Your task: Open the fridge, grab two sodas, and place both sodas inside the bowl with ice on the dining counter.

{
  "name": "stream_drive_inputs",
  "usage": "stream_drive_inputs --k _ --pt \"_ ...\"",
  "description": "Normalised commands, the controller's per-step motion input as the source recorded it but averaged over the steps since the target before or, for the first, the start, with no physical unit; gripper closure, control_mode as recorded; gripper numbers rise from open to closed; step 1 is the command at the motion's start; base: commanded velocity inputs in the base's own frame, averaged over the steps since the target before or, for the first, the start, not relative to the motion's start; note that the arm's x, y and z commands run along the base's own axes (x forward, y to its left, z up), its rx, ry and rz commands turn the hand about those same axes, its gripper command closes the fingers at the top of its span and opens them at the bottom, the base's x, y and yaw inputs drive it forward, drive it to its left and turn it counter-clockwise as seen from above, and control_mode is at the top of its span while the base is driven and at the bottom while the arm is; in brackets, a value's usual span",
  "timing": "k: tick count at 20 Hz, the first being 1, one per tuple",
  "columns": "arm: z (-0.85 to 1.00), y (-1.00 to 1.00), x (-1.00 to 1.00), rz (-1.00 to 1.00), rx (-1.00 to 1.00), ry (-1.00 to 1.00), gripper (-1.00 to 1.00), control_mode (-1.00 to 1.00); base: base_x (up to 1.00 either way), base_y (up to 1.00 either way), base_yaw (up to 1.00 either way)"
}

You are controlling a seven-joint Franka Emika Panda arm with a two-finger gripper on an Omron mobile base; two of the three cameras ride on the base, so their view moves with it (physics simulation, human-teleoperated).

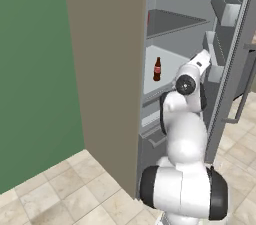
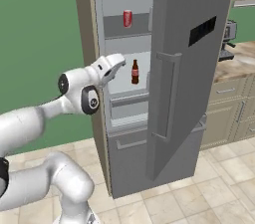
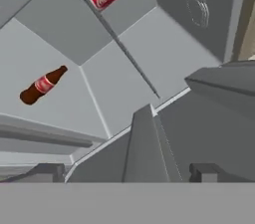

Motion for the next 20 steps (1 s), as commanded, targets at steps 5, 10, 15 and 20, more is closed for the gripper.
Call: stream_drive_inputs --k 5,10,15,20 --pt "0.01 -0.27 0.26 -0.36 -0.06 0.29 -1.0 -1.0 0.0 0.0 0.0" --pt "0.0 -0.24 -0.09 -0.27 -0.02 0.11 -1.0 -1.0 0.0 0.0 0.0" --pt "0.01 -0.25 -0.07 -0.21 0.0 0.0 -1.0 -1.0 0.0 0.0 0.0" --pt "0.15 -0.36 0.0 -0.15 -0.01 0.0 -1.0 -1.0 0.0 0.0 0.0"
